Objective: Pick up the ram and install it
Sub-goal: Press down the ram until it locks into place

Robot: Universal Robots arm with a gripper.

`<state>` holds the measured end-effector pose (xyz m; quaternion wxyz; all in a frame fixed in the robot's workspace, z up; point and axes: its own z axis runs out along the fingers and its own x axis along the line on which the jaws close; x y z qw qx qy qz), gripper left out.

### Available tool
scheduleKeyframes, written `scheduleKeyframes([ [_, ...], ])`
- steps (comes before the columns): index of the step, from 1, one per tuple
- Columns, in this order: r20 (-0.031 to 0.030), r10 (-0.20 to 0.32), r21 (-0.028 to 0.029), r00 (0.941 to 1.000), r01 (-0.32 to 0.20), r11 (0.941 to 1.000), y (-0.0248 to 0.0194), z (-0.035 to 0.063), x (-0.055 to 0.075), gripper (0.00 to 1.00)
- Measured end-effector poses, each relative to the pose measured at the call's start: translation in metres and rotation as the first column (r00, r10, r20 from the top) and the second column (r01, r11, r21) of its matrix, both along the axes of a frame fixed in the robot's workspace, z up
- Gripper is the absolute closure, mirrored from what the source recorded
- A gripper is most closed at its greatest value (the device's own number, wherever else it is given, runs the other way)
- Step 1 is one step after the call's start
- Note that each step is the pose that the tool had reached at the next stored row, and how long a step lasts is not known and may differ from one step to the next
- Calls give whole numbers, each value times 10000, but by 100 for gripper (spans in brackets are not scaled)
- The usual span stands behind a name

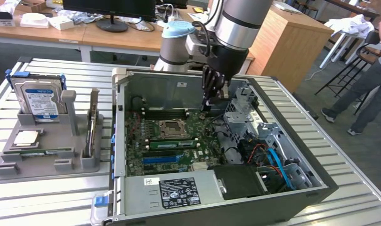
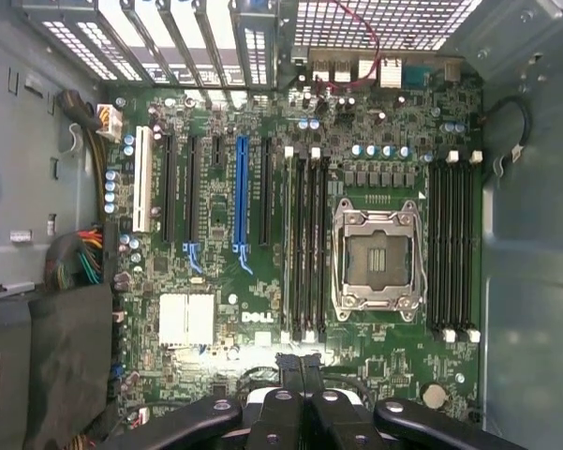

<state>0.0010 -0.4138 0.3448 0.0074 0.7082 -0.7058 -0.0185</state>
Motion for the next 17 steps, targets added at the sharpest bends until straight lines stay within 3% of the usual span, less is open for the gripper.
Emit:
scheduleKeyframes([
  [17,0,0,0,10000,0,10000,0,-57,14,90],
])
